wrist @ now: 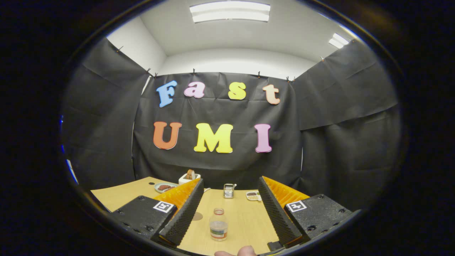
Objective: Take the bottle from table, then pour the juice into the cup, finally place the bottle on the coaster
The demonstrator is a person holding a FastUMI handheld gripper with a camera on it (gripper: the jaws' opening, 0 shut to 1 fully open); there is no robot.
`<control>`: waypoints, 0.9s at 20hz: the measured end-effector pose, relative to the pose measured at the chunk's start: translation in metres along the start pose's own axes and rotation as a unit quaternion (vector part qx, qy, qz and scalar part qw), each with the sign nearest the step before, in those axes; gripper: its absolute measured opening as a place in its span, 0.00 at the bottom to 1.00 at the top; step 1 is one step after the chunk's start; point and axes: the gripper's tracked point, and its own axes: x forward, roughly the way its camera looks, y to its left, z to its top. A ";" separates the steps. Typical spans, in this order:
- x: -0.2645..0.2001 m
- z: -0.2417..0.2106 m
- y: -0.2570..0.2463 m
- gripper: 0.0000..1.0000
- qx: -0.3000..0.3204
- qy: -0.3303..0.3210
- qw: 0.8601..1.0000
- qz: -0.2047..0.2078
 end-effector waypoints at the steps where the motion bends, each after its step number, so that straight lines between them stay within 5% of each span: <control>1: 0.002 -0.006 0.001 0.99 -0.001 0.000 1.000 0.002; 8: 0.010 -0.051 0.013 0.99 0.047 0.014 0.998 0.030; 18: 0.028 -0.160 0.032 0.99 0.021 0.068 0.997 0.039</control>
